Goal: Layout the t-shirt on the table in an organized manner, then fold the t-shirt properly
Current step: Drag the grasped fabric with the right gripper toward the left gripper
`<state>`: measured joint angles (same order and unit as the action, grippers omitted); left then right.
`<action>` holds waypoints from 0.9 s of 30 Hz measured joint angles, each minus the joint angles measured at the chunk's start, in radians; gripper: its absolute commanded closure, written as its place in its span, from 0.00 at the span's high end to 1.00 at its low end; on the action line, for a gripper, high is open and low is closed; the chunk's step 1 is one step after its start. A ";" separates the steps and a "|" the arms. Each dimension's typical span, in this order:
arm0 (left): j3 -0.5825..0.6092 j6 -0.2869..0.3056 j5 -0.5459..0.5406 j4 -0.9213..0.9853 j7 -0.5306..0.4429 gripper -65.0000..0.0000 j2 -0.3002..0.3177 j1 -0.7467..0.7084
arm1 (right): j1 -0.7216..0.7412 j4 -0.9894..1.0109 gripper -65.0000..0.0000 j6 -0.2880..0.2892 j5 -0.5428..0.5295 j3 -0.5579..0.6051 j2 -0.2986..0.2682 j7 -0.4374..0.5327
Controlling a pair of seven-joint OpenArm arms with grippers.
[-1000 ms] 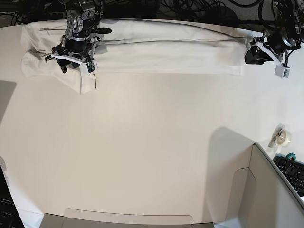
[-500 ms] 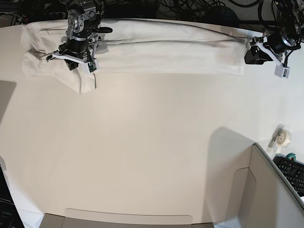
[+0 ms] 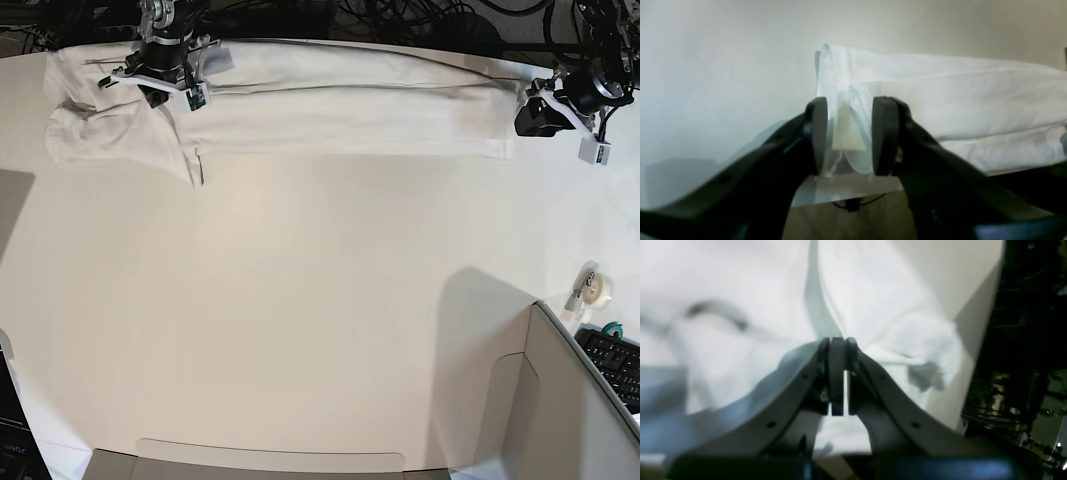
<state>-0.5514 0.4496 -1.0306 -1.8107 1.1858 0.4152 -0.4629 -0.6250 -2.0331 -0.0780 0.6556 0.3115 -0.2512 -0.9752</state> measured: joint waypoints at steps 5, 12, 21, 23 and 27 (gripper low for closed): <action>0.000 0.000 0.000 0.000 0.000 0.34 0.000 0.000 | -0.032 -0.002 0.00 0.000 0.002 0.001 0.002 0.003; 0.000 0.000 0.001 0.000 0.001 0.34 0.000 0.008 | -0.042 -0.006 0.00 -0.001 0.003 0.015 0.002 0.003; 0.000 0.000 0.003 0.000 0.000 0.34 0.000 0.025 | 0.005 -0.007 0.00 -0.008 0.055 0.180 0.008 0.002; 0.000 0.000 0.003 0.000 -0.001 0.34 0.001 0.026 | -0.003 -0.007 0.00 -0.010 0.119 0.211 0.030 -0.008; 0.000 0.000 0.003 0.000 0.000 0.34 0.000 0.027 | -0.041 -0.007 0.00 -0.005 0.266 0.266 0.069 0.000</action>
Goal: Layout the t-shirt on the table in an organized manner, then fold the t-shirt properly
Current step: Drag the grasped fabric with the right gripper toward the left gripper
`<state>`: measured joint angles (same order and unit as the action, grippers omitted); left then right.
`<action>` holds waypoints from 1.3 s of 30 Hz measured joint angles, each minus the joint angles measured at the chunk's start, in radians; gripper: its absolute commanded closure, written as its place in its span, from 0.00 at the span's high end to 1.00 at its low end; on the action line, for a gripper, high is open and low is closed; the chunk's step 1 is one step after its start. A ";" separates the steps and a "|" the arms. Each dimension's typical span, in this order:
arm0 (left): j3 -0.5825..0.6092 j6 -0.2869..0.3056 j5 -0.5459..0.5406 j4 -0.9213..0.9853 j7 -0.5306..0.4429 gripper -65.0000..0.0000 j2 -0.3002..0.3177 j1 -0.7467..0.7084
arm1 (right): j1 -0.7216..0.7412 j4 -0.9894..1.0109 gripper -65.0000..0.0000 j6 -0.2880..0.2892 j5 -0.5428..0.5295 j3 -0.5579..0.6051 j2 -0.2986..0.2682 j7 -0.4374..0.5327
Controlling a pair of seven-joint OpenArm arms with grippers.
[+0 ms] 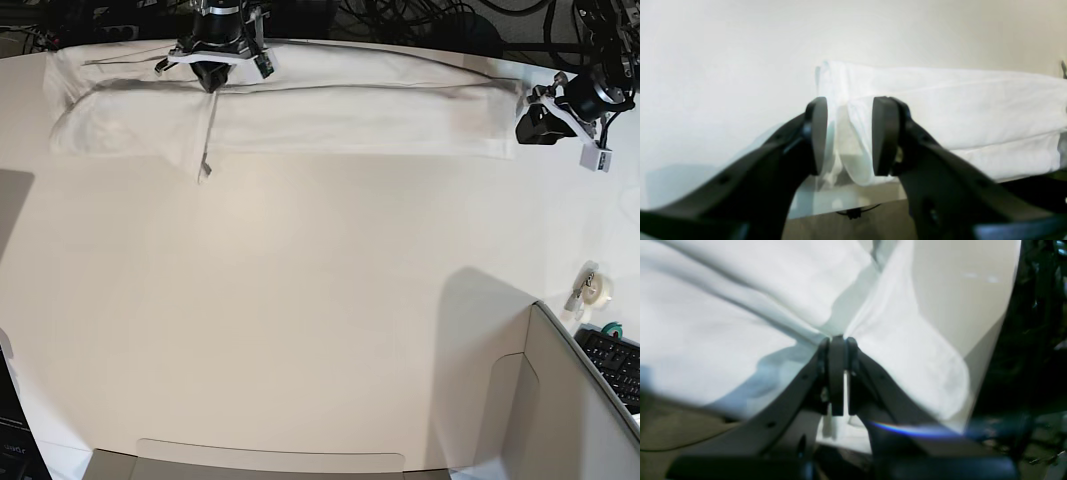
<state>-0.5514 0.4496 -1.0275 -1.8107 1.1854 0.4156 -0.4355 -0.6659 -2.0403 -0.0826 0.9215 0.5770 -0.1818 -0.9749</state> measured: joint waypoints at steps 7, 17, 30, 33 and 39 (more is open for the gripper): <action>0.000 0.000 0.000 0.000 0.000 0.34 0.000 0.000 | -0.034 0.000 0.00 0.000 0.137 0.043 0.005 -0.001; 0.000 0.000 0.003 0.000 0.000 0.34 0.000 0.000 | -0.092 -0.001 0.00 0.001 0.139 0.046 -0.005 0.000; 0.000 0.000 0.003 0.000 0.000 0.34 -0.001 0.000 | -0.151 -0.001 0.00 0.004 0.139 0.049 -0.051 0.003; 0.000 0.000 0.003 0.000 0.000 0.34 0.000 0.000 | -0.163 -0.001 0.00 0.004 0.138 0.049 -0.050 0.003; 0.000 0.000 0.003 0.000 0.000 0.34 0.000 0.001 | -0.177 -0.001 0.00 0.004 0.142 0.049 -0.052 0.003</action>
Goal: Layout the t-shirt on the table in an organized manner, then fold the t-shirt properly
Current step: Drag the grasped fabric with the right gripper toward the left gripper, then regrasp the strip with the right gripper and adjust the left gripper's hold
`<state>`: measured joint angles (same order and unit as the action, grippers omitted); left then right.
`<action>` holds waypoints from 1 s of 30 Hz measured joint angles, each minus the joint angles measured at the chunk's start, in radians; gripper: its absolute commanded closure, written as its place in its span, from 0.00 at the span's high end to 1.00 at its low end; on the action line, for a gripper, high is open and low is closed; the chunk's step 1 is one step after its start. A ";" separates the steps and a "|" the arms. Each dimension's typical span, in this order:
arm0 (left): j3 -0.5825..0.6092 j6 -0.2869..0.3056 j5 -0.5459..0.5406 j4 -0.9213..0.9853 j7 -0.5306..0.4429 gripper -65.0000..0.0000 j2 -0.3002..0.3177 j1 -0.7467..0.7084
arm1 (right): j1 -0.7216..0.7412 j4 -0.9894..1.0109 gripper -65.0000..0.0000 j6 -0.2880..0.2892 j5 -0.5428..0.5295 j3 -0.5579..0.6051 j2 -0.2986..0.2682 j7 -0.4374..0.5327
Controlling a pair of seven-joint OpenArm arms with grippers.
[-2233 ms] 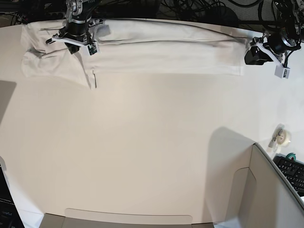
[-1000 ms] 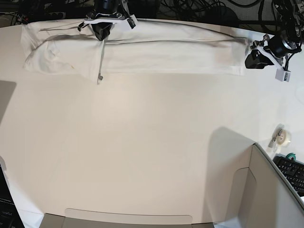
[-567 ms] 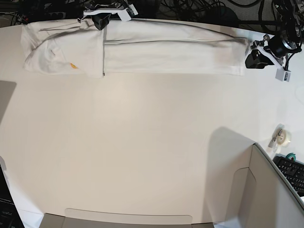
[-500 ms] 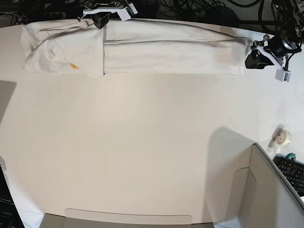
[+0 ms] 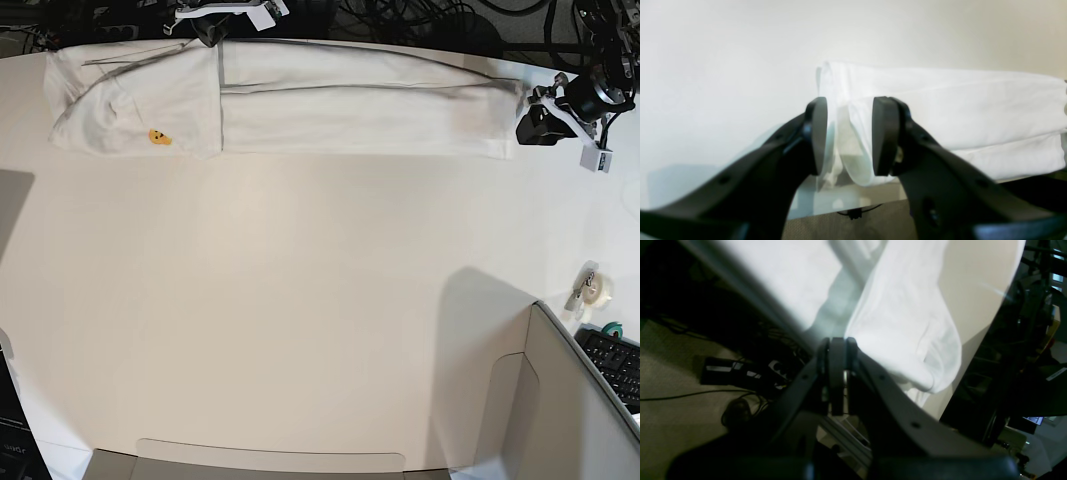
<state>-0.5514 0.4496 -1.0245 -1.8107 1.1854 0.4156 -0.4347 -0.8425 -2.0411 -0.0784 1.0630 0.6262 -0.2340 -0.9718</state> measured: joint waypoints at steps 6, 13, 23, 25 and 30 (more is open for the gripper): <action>0.000 0.000 0.000 0.000 0.000 0.34 0.000 0.002 | 0.004 0.000 0.00 0.000 0.000 0.000 0.000 0.000; 0.042 0.000 0.000 0.000 0.000 0.34 -0.001 0.002 | 0.026 0.000 0.14 0.000 0.000 0.000 0.003 0.000; 0.042 0.000 -0.001 0.008 -0.001 0.34 -0.002 0.036 | 0.059 0.000 0.43 0.000 -0.003 0.002 0.010 0.015; 0.039 0.000 0.000 0.034 -0.006 0.35 0.002 0.042 | 0.090 0.000 0.43 -0.007 0.000 0.014 0.037 0.026; 0.005 -0.002 0.001 0.154 0.007 0.43 0.001 0.040 | 0.164 0.002 0.43 0.000 0.022 0.064 0.091 0.033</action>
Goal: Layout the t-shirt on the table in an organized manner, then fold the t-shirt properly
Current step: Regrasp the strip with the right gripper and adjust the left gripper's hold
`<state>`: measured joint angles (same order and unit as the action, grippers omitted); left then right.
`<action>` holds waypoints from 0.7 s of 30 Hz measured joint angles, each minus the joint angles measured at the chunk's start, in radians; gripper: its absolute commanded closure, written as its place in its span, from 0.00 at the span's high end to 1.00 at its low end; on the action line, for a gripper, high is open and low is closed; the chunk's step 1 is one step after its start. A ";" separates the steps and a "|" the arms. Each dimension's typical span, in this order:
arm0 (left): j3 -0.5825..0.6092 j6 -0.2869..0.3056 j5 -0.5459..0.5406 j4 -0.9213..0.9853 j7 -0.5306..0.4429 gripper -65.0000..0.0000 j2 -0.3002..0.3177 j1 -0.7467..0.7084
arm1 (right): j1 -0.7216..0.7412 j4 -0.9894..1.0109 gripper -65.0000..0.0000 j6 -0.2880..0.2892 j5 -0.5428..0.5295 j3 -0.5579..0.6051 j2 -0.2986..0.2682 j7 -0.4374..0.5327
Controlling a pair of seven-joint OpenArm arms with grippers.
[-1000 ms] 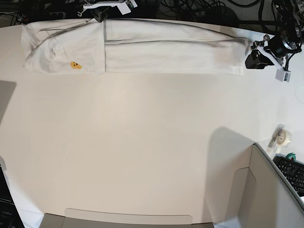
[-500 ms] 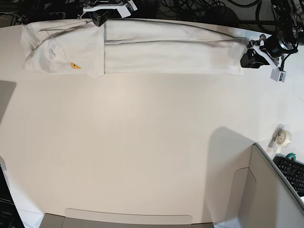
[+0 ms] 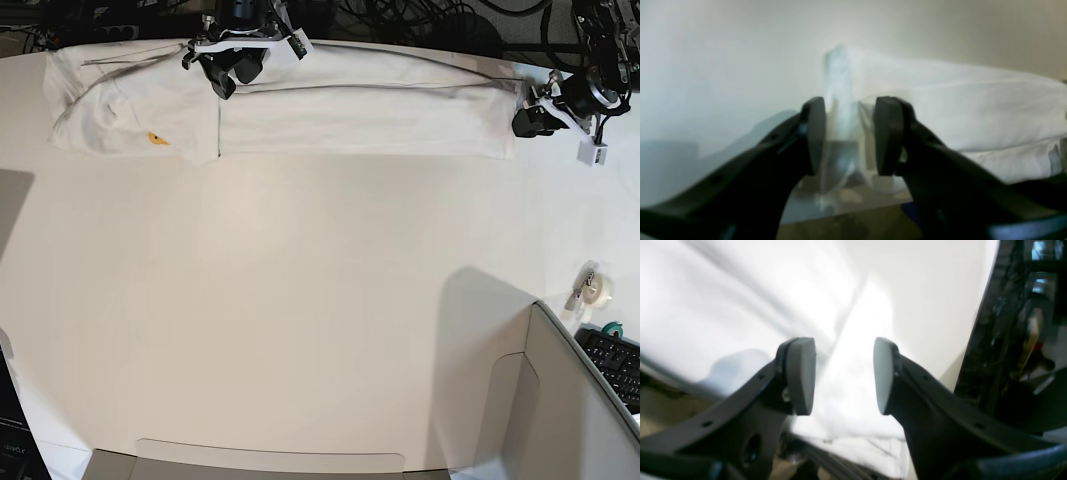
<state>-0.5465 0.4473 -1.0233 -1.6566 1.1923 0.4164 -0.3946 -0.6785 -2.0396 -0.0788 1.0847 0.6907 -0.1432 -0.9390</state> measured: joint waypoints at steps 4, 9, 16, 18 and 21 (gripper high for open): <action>-0.037 0.003 -0.012 0.058 -0.002 0.46 0.000 0.008 | 0.031 0.000 0.43 -0.005 0.002 0.031 -0.005 0.005; -0.106 0.003 -0.056 0.137 0.068 0.47 -0.002 0.010 | 0.067 0.000 0.43 0.011 0.004 0.063 -0.022 0.004; -0.106 0.010 -0.158 0.237 0.171 0.52 0.002 0.078 | 0.077 0.000 0.43 0.024 0.003 0.066 -0.025 0.003; -0.101 0.011 -0.189 0.271 0.180 0.52 0.003 0.104 | 0.078 0.000 0.43 0.029 0.003 0.067 -0.025 0.004; -0.102 0.013 -0.191 0.304 0.195 0.52 0.005 0.142 | 0.078 0.000 0.44 0.031 0.003 0.067 -0.025 0.004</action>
<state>-0.6483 0.4606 -1.2144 -1.3525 1.3876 0.4210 -0.2523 -0.6003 -2.0392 -0.0479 1.0874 0.7574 -0.1684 -0.9352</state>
